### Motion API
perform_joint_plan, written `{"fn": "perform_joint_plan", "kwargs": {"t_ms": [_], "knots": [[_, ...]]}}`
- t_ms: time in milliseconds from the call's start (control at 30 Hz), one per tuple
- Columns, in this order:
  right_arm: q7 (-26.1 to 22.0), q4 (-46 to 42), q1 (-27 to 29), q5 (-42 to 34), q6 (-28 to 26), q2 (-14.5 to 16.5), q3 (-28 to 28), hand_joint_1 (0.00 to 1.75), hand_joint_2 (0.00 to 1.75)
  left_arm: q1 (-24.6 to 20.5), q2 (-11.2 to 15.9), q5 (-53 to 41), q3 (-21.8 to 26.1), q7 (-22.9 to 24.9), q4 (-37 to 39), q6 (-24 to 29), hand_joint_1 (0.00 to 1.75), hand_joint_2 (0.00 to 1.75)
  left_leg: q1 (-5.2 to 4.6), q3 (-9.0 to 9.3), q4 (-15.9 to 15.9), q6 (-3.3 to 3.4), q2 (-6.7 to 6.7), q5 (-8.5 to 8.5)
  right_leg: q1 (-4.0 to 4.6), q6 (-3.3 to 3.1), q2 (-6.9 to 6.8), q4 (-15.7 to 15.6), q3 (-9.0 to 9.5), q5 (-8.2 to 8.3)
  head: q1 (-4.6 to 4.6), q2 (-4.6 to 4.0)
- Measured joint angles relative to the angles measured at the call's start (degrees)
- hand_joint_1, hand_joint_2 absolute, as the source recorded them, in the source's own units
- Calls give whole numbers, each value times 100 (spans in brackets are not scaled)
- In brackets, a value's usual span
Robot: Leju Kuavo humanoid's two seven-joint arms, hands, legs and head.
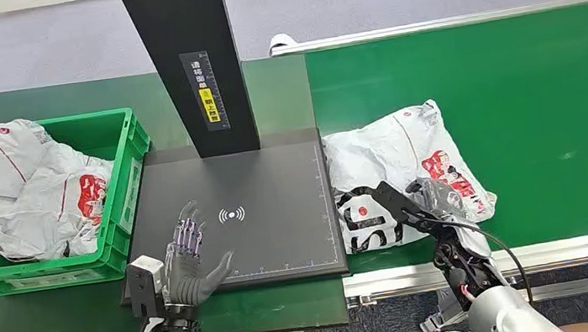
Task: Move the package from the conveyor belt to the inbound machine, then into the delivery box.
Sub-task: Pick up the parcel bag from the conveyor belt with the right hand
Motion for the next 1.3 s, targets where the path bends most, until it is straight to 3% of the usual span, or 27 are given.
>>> {"fn": "perform_joint_plan", "kwargs": {"t_ms": [667,1300], "knots": [[-857,-199,105,-792,-84,54,-450,175,175,-19,53,0,7,-62,51,73,0,175,0,0,0,0,0,0,0,0,0,0,0,0,0,1],[-895,-393,136,-834,-38,67,-450,175,175,-19,81,-2,7,-77,80,86,0,175,0,0,0,0,1,0,0,0,0,0,0,0,0,1]]}}
